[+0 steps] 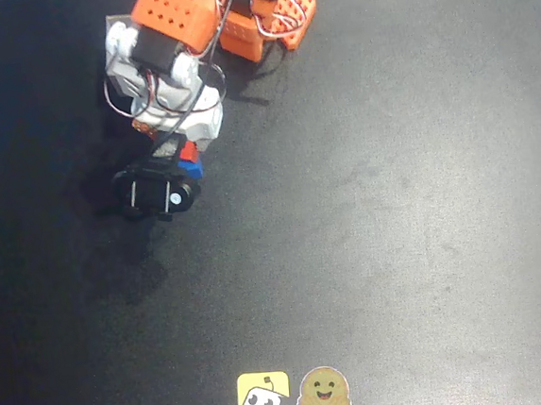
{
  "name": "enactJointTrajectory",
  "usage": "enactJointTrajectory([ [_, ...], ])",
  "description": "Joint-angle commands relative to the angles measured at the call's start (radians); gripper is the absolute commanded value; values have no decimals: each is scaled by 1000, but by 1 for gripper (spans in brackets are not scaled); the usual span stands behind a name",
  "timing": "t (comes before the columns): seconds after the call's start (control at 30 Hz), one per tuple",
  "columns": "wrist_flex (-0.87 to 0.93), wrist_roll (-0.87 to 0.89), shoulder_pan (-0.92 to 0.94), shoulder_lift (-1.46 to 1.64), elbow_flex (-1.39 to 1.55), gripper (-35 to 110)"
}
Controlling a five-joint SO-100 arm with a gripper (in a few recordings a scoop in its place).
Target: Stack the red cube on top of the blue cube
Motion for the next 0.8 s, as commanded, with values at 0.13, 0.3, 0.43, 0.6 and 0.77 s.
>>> enactJointTrajectory([
  [0.13,0,5,8,49,11,0],
  [0.3,-21,5,11,51,29,0],
  [0.43,-40,5,11,63,34,0],
  [0.6,-48,3,6,83,29,0],
  [0.77,-44,3,3,100,17,0],
])
